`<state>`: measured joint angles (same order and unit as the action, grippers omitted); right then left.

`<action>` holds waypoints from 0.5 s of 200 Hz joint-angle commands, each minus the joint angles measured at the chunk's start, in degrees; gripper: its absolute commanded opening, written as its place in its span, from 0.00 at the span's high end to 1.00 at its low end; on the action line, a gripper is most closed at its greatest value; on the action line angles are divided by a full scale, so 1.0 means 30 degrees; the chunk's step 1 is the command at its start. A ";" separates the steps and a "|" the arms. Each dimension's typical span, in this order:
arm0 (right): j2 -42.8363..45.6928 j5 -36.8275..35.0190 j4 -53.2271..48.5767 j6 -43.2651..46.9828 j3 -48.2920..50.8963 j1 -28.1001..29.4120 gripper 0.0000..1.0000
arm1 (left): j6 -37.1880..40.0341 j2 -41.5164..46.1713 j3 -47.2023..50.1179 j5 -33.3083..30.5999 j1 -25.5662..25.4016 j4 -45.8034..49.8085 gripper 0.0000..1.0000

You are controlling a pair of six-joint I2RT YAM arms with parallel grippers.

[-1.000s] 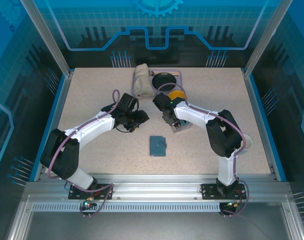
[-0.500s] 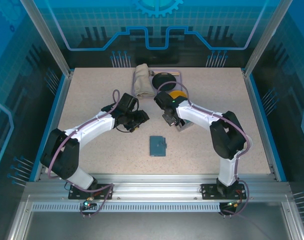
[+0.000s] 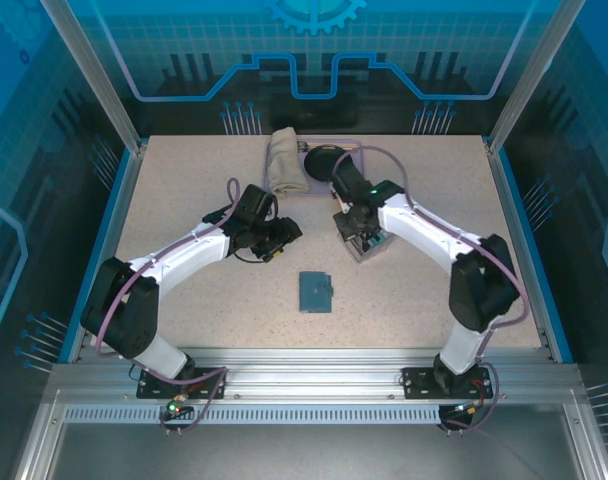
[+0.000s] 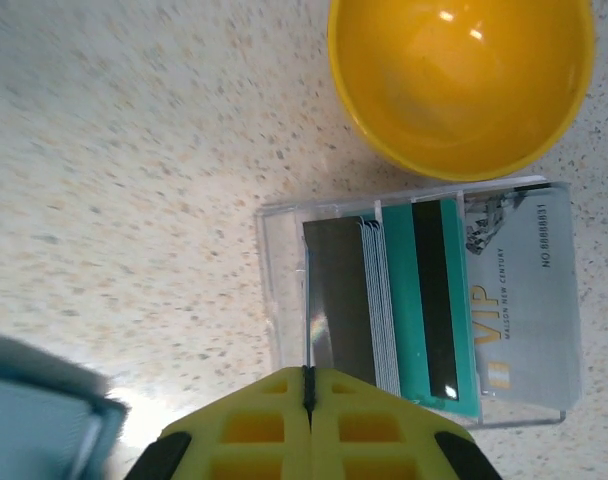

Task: Put the credit cards into the card holder
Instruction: Pick up the credit card from the storage box.

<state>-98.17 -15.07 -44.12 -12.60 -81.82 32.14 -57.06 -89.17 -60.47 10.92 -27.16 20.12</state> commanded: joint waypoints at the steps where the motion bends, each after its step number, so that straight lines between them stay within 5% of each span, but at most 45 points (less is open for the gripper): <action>1: 0.2690 0.4504 0.0674 -0.1888 0.0478 -0.1040 1.00 | -0.0348 0.0915 0.0947 0.2048 0.0067 -0.2679 0.39; 45: 0.6122 1.2544 0.5530 -0.7430 0.3711 -0.3734 1.00 | -0.2521 0.1430 0.2565 0.5545 0.0051 -0.9658 0.32; 100: 0.6986 1.6025 0.8892 -1.1101 0.5357 -0.4648 1.00 | -0.3665 0.0531 0.1470 0.7749 -0.0029 -1.3366 0.34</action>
<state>-78.22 24.64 -24.23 -38.85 -67.07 19.18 -66.13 -86.50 -53.47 28.82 -27.16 -12.49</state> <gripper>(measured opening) 0.044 0.676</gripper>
